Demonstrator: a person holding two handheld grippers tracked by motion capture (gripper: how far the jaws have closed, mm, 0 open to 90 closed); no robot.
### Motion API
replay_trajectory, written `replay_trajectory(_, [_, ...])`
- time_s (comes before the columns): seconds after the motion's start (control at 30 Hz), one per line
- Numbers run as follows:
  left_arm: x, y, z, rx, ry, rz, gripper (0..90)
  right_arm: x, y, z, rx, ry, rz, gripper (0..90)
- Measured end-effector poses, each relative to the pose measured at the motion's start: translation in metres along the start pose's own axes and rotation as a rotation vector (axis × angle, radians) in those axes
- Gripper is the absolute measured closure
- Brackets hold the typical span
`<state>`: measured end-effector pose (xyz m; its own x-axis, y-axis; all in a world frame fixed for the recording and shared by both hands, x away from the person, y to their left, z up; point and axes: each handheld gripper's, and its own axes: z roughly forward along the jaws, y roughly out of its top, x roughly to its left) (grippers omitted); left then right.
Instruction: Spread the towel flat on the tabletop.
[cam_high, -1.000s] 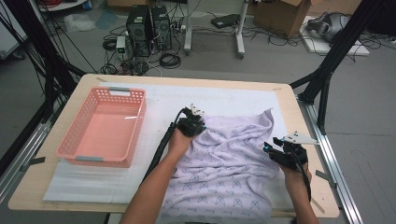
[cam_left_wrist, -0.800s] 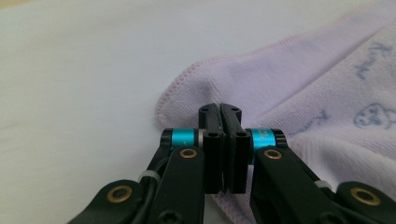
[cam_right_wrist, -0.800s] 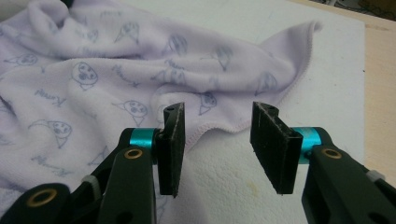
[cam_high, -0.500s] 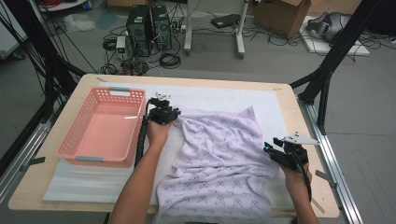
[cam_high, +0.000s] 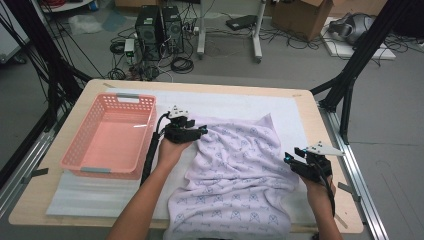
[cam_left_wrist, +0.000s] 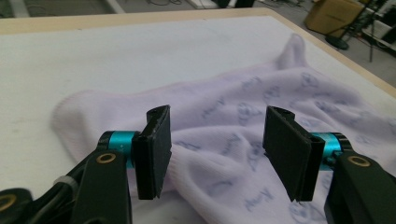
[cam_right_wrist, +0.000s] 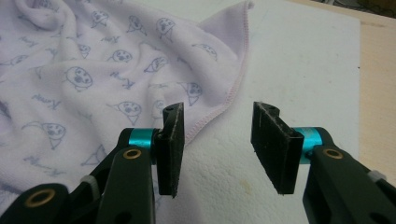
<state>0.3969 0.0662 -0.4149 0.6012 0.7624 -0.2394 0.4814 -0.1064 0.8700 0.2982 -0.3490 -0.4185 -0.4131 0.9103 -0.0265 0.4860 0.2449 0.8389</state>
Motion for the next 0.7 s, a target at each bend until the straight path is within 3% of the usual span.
replay_trajectory(0.13, [-0.012,-0.012,0.005,0.055,-0.046,0.035,40.1,-0.004,-0.001,-0.001,-0.003,-0.005,0.011,53.8])
replay_trajectory(0.23, [-0.016,-0.02,0.013,0.095,-0.043,0.047,39.2,-0.004,-0.002,0.001,0.006,-0.006,0.012,53.9])
replay_trajectory(0.37, [-0.024,-0.029,0.025,0.164,-0.009,0.092,38.9,-0.004,-0.003,0.002,0.009,-0.003,0.01,53.8])
replay_trajectory(0.47, [-0.03,-0.034,0.03,0.195,0.049,0.172,41.2,-0.004,-0.004,0.002,0.011,-0.003,0.012,53.8])
replay_trajectory(0.5, [-0.033,-0.035,0.031,0.201,0.079,0.216,44.9,-0.004,-0.004,0.003,0.009,-0.003,0.015,53.8])
replay_trajectory(0.6, [-0.032,-0.034,0.029,0.2,0.101,0.236,64.9,-0.003,-0.003,0.002,0.014,-0.002,0.012,53.8])
replay_trajectory(0.63, [-0.029,-0.033,0.027,0.207,0.099,0.236,80.1,-0.003,-0.003,0.002,0.014,-0.001,0.016,53.8])
replay_trajectory(0.7, [-0.022,-0.03,0.024,0.198,0.12,0.195,86.4,-0.003,-0.003,0.002,0.011,0.0,0.014,53.8])
